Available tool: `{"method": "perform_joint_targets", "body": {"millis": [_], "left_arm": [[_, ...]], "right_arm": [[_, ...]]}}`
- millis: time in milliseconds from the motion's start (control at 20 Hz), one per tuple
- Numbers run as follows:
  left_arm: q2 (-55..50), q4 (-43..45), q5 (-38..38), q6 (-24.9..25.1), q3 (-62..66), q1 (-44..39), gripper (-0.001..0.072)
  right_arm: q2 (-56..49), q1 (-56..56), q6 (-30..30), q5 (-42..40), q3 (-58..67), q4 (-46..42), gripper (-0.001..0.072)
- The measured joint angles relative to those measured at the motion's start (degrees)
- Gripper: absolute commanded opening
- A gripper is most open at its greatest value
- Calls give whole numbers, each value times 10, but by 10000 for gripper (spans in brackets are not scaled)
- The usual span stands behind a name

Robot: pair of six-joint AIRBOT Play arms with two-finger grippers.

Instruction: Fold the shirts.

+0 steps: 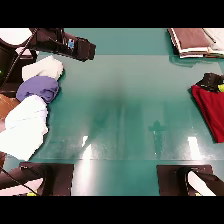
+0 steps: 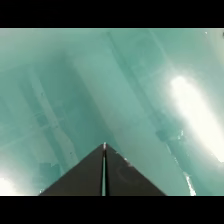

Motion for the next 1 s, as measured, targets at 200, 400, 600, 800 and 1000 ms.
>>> {"method": "perform_joint_targets", "body": {"millis": [200, 400, 600, 800, 1000], "left_arm": [[0, 0, 0, 0, 0, 0, 28], [0, 0, 0, 0, 0, 0, 28], [0, 0, 0, 0, 0, 0, 28], [0, 3, 16, 6, 0, 0, 422], [-10, 118, 57, -16, 0, 14, 650]], "right_arm": [[0, 1, 0, 0, 0, 0, 15], [0, 1, 0, 0, 0, 0, 15], [0, 1, 0, -3, 0, 0, 15], [0, 1, 0, -4, 0, 0, 15], [0, 1, 0, -5, 0, 0, 15]]}}
